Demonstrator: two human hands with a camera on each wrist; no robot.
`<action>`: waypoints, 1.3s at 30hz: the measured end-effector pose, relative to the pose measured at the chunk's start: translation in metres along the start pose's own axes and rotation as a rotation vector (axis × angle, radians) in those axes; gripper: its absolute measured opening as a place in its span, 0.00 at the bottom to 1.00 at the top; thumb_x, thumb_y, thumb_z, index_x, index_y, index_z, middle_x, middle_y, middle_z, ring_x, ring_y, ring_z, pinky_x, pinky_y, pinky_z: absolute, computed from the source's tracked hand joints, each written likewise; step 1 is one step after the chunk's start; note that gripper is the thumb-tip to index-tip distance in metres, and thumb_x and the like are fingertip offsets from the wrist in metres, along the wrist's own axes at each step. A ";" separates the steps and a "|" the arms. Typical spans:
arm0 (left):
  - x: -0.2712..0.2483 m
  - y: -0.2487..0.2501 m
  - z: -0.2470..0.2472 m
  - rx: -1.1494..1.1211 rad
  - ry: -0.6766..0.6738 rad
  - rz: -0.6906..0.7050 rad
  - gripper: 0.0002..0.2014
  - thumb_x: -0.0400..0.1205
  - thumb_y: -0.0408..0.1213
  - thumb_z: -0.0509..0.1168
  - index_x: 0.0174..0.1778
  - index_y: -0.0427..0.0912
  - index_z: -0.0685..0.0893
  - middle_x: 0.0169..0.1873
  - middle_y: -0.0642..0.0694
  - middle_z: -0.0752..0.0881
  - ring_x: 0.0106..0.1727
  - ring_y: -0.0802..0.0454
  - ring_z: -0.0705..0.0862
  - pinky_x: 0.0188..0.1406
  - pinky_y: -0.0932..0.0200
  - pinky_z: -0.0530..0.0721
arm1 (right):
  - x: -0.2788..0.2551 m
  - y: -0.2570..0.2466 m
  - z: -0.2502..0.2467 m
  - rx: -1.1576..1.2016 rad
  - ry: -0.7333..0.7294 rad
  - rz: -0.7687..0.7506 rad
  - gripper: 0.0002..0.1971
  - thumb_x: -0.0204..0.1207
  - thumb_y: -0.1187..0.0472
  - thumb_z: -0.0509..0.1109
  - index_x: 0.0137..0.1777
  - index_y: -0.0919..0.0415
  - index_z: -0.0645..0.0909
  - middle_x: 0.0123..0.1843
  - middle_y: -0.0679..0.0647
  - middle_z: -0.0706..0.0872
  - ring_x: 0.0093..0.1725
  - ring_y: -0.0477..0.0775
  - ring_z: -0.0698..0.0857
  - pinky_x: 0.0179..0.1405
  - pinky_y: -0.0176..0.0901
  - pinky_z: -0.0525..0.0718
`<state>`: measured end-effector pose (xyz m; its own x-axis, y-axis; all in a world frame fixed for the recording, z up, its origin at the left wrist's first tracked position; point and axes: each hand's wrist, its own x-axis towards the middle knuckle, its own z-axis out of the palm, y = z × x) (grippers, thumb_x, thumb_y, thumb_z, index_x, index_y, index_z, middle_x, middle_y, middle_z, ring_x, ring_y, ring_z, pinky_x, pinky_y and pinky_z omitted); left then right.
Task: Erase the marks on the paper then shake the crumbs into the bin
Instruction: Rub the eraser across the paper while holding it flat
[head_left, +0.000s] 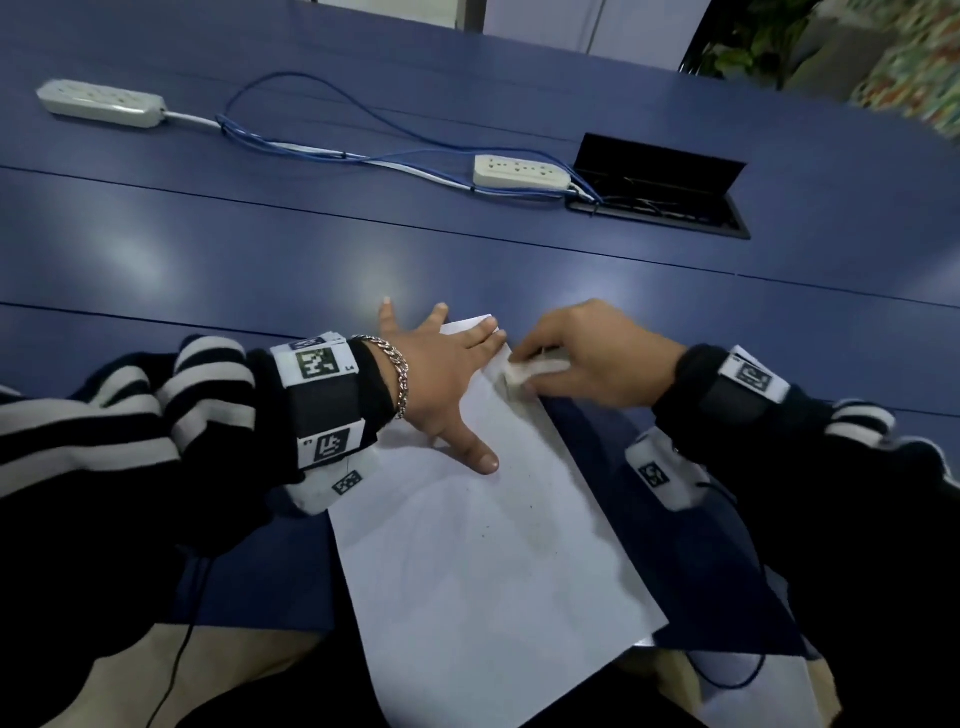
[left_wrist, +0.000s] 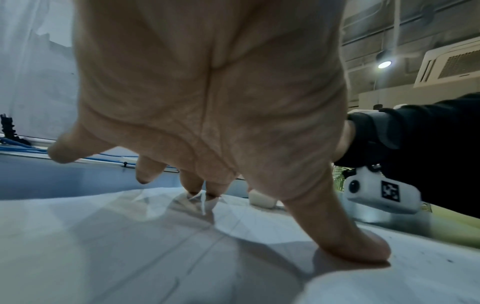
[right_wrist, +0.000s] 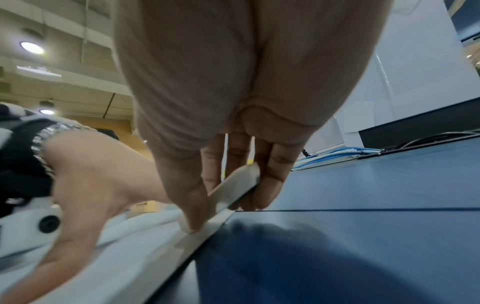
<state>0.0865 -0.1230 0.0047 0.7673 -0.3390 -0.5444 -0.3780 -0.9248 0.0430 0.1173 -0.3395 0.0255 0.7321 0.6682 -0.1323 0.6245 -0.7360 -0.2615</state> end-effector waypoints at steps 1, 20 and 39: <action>0.000 0.000 0.000 -0.003 -0.003 -0.004 0.77 0.55 0.90 0.65 0.90 0.61 0.28 0.88 0.67 0.29 0.92 0.35 0.33 0.74 0.06 0.35 | 0.005 0.001 -0.001 -0.018 0.021 0.006 0.16 0.76 0.48 0.77 0.62 0.49 0.90 0.55 0.44 0.89 0.52 0.44 0.85 0.49 0.29 0.70; -0.004 -0.015 0.004 0.016 0.218 -0.059 0.57 0.71 0.88 0.39 0.93 0.58 0.47 0.87 0.36 0.65 0.90 0.35 0.60 0.85 0.19 0.39 | -0.081 -0.031 0.015 -0.024 0.007 0.137 0.15 0.80 0.42 0.71 0.60 0.47 0.88 0.54 0.42 0.90 0.54 0.48 0.86 0.56 0.42 0.80; -0.038 -0.046 0.025 0.101 0.091 0.161 0.63 0.72 0.80 0.66 0.93 0.54 0.39 0.92 0.58 0.39 0.93 0.51 0.44 0.91 0.49 0.50 | -0.003 -0.030 0.008 -0.040 0.007 0.014 0.14 0.79 0.44 0.75 0.61 0.48 0.89 0.54 0.44 0.90 0.53 0.50 0.86 0.51 0.38 0.75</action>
<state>0.0616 -0.0633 0.0028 0.7346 -0.4999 -0.4588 -0.5463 -0.8368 0.0369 0.0945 -0.3186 0.0258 0.7427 0.6571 -0.1290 0.6244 -0.7491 -0.2210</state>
